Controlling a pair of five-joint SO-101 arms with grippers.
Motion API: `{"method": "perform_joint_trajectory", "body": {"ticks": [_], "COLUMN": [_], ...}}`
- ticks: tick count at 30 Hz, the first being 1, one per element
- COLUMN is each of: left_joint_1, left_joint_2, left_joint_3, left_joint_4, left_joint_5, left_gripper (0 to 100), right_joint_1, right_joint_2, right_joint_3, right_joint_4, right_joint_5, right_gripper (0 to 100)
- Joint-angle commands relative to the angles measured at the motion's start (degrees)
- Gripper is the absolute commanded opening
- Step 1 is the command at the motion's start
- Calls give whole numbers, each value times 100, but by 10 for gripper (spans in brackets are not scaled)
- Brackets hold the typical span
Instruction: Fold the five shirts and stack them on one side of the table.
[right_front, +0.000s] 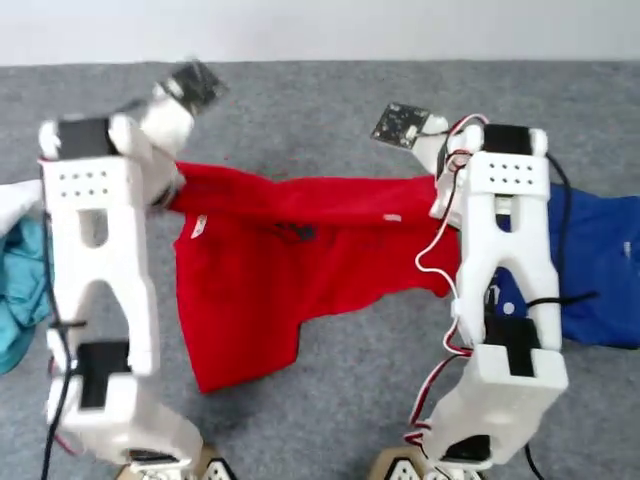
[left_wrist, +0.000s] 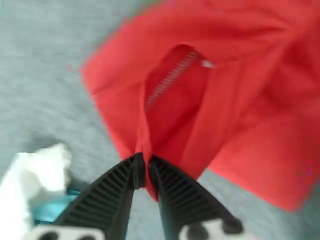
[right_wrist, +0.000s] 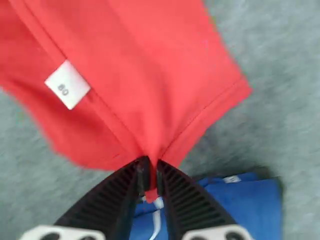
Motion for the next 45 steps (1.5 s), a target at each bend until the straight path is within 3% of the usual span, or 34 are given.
{"method": "perform_joint_trajectory", "body": {"ticks": [1, 14, 24, 28, 31, 36, 45], "left_joint_1": [193, 299, 308, 273, 255, 273, 255], "left_joint_2": [-1160, -2699, -3552, -3684, -3719, -3719, -3727], "left_joint_3": [1420, 4075, 5578, 5684, 5692, 5657, 5209], "left_joint_4": [132, 132, 132, 132, 132, 132, 105], "left_joint_5": [-193, -1002, -1662, -1705, -1679, -1248, -1090], "left_gripper": [4, 5, 6, 13, 79, 131, 137], "right_joint_1": [198, 356, 356, 356, 365, 549, 629], "right_joint_2": [-382, -374, -330, -338, -382, -400, -400], "right_joint_3": [-387, -352, 26, 167, 167, 141, -44], "right_joint_4": [338, 1516, 1640, 1631, 1684, 1684, 1631], "right_joint_5": [35, 440, 448, 431, 404, 79, 53], "right_gripper": [11, 11, 10, 12, 33, 199, 205]}}
